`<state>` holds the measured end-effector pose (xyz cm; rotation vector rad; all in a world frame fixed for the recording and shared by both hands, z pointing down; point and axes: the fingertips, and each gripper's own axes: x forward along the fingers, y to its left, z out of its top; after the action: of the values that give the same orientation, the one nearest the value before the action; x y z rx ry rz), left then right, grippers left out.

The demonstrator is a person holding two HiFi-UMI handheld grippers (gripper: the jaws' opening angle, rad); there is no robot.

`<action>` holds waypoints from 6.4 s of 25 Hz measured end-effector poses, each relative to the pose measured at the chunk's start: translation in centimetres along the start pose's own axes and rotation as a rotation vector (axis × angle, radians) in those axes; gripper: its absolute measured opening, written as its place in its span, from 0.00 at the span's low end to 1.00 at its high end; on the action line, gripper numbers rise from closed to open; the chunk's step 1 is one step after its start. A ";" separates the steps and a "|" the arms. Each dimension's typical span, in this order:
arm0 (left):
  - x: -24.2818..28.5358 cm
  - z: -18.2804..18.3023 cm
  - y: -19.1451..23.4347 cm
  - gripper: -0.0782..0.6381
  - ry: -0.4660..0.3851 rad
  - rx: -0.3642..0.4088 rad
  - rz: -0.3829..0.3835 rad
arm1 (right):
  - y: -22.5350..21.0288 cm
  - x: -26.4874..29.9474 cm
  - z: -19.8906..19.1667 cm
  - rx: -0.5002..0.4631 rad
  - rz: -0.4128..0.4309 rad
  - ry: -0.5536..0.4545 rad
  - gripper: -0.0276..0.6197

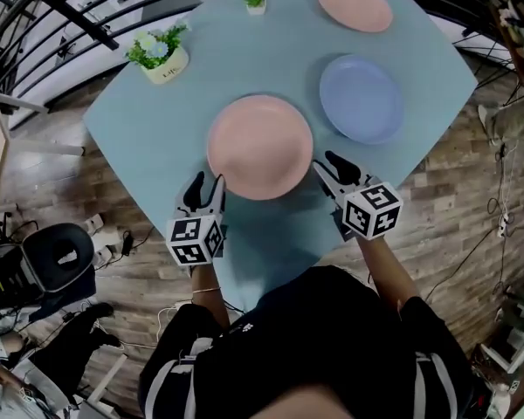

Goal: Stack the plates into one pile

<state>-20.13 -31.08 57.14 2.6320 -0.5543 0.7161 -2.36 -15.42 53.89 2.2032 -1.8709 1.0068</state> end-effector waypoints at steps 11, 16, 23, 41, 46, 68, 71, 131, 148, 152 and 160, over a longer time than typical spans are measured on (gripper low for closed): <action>1.7 -2.5 0.1 0.34 0.067 -0.057 -0.014 | -2.0 3.8 -3.4 0.013 -0.063 0.135 0.31; 2.4 -3.0 -0.8 0.34 0.077 -0.084 -0.025 | -1.7 4.7 -4.4 0.048 -0.044 0.172 0.28; 2.5 -3.0 -1.8 0.34 0.085 -0.089 -0.007 | -2.1 4.4 -4.3 0.036 -0.058 0.196 0.24; 4.3 1.5 -12.5 0.34 0.003 -0.048 -0.028 | -9.4 -3.8 -0.6 0.053 -0.038 0.086 0.24; 6.8 3.0 -16.2 0.34 0.005 -0.048 0.002 | -13.9 -5.0 1.1 0.057 -0.015 0.064 0.24; 18.0 5.7 -26.4 0.34 0.108 0.046 0.039 | -28.4 -7.5 4.4 0.070 -0.006 0.045 0.24; 18.6 5.1 -26.1 0.34 0.132 0.048 0.054 | -28.8 -7.0 4.3 0.065 0.003 0.054 0.24; 16.7 19.2 -31.8 0.33 -0.172 0.157 0.079 | -32.2 -16.5 15.9 -0.047 0.090 -0.253 0.27; 21.8 24.1 -26.5 0.33 -0.166 0.154 0.096 | -34.0 -9.3 20.9 -0.050 0.079 -0.204 0.27; 22.9 25.3 -25.6 0.33 -0.177 0.149 0.054 | -34.0 -8.0 22.4 -0.040 0.040 -0.216 0.28; 24.4 25.2 -24.5 0.33 -0.196 0.086 0.009 | -34.3 -6.1 23.6 -0.024 0.002 -0.228 0.28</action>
<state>20.55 -27.60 44.30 2.8009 -0.6017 0.4972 38.45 -12.46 44.05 2.3900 -1.9621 0.7558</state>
